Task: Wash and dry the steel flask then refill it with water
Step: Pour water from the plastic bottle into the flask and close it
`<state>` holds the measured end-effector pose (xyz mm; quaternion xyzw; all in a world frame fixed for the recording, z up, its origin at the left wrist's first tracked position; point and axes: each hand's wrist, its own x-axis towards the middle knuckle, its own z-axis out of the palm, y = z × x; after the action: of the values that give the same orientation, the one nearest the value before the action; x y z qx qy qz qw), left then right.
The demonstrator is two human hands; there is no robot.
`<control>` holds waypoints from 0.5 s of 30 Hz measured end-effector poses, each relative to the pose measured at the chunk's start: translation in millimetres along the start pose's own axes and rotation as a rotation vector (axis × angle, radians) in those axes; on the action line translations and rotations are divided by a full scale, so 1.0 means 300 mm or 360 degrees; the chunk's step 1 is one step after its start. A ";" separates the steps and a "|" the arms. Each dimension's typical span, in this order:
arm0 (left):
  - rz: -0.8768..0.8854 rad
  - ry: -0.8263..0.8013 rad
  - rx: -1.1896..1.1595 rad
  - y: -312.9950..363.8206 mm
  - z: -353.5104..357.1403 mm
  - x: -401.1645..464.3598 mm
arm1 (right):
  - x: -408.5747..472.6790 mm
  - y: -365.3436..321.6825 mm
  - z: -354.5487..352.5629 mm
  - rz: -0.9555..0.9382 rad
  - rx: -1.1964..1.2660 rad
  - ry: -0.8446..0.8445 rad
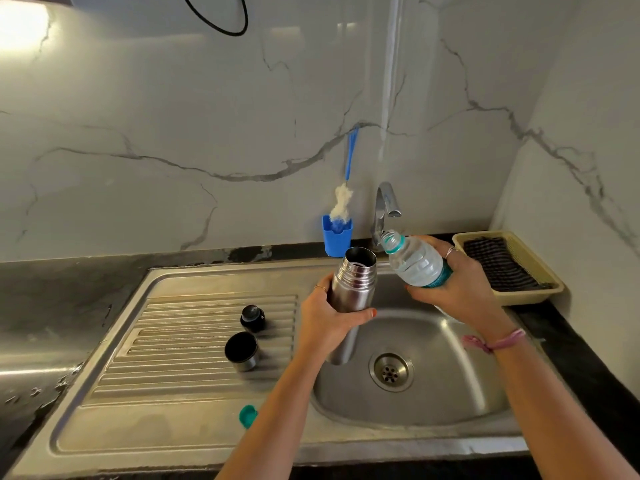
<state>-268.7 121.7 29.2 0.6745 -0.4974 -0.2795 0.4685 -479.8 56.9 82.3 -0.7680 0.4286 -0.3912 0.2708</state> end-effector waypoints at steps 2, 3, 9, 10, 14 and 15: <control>0.0005 0.0012 -0.0001 -0.006 0.011 0.001 | 0.009 0.007 -0.009 -0.0065 -0.0161 0.0000; 0.0010 0.0015 0.0002 -0.009 0.016 0.002 | 0.013 0.007 -0.012 -0.0108 -0.0222 0.0012; 0.0004 0.0017 0.0029 -0.025 0.037 0.003 | 0.035 -0.011 -0.025 -0.0214 -0.0738 0.0063; 0.0003 0.0019 0.0033 -0.025 0.038 0.004 | 0.038 -0.011 -0.025 -0.0203 -0.0797 0.0051; -0.0015 0.0019 0.0032 -0.026 0.039 0.005 | 0.044 -0.007 -0.023 -0.0248 -0.0922 0.0066; -0.0021 0.0023 0.0034 -0.028 0.038 0.004 | 0.045 -0.005 -0.021 -0.0270 -0.0951 0.0070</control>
<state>-274.6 117.0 17.1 0.6848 -0.4924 -0.2723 0.4630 -480.1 45.4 91.8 -0.8380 0.4648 -0.2857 -0.0099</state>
